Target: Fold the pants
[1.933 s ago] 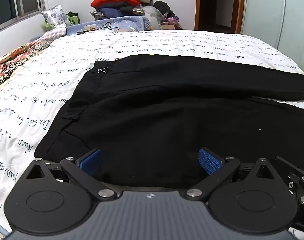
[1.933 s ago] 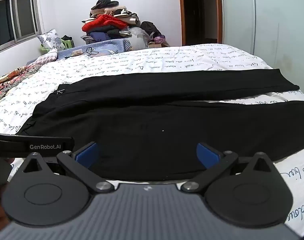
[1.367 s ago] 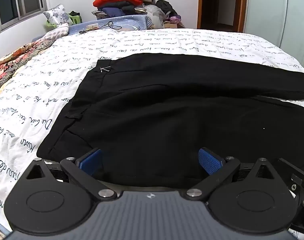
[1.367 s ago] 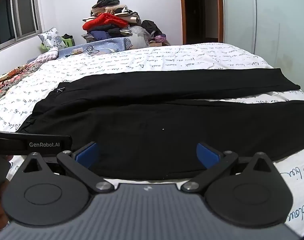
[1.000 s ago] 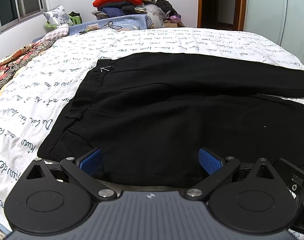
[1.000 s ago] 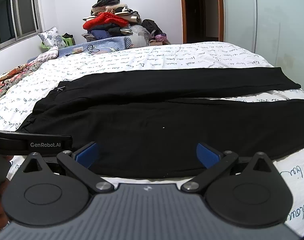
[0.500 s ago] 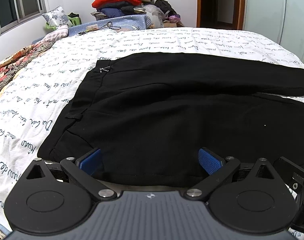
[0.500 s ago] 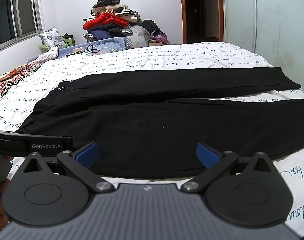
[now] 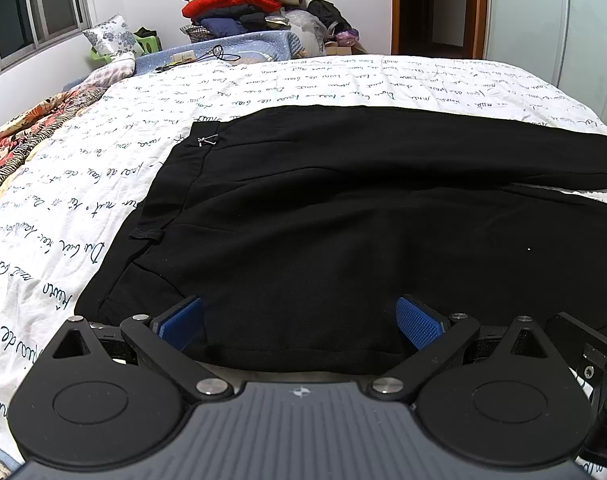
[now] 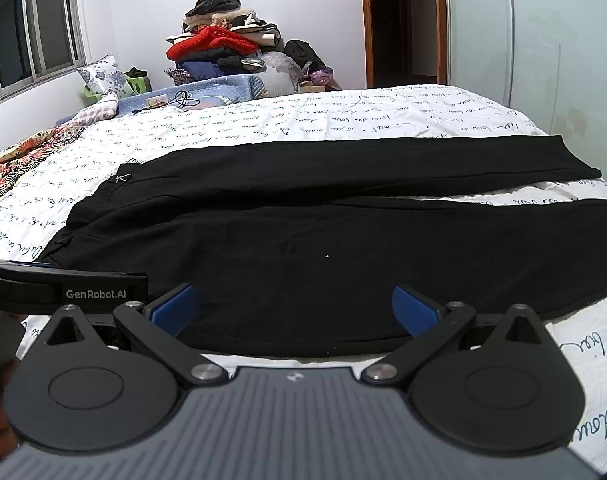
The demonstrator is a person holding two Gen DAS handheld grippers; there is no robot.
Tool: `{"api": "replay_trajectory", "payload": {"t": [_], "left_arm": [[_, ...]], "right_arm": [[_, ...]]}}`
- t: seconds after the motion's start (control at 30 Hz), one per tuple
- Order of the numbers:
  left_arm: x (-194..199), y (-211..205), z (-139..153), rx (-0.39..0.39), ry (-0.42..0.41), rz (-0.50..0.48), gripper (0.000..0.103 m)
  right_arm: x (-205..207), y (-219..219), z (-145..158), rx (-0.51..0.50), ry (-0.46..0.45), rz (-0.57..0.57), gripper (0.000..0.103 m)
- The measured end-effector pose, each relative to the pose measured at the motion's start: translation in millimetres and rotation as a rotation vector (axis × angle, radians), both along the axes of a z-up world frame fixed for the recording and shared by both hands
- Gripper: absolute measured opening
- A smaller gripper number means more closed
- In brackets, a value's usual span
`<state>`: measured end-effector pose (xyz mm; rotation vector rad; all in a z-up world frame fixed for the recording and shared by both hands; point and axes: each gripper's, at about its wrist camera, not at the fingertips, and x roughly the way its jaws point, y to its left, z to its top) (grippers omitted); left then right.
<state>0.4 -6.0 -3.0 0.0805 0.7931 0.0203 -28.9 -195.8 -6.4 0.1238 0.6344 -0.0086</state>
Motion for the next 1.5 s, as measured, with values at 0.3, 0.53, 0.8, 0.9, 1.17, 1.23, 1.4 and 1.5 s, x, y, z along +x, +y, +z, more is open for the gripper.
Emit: {"api": "replay_trajectory", "payload": {"t": [0.3,0.53,0.8,0.9,1.17,1.23,1.4,1.5], "left_arm": [[0.2,-0.2,-0.8,0.003,0.001,0.001,0.103],[0.2,0.0,-1.1,0.006,0.001,0.002,0.103],[0.6,-0.3,-2.6,0.016,0.004,0.004,0.103],[1.0,0.5,-2.4,0.016,0.003,0.004,0.103],[25.5,32.2,8.7,-0.001,0.003,-0.020,0.103],[39.3,49.6,15.1,0.011,-0.013,-0.016,0.103],[90.6,96.0,29.6,0.052,-0.078,-0.025,0.103],[131.6,115.3,31.2,0.081,-0.068,-0.034,0.103]], "right_arm": [[-0.9,1.8,0.4,0.000,-0.001,0.002,0.103],[-0.7,2.6,-0.4,0.000,-0.001,0.004,0.103],[-0.2,3.4,0.9,0.000,-0.002,0.012,0.103],[-0.3,1.0,1.8,-0.001,-0.009,0.022,0.103],[19.3,3.2,15.7,-0.050,-0.040,0.161,0.103],[33.6,2.7,22.7,-0.101,-0.059,0.217,0.103],[75.7,-10.9,42.0,-0.162,-0.190,0.388,0.103],[117.9,-17.6,49.2,-0.245,-0.198,0.451,0.103]]}}
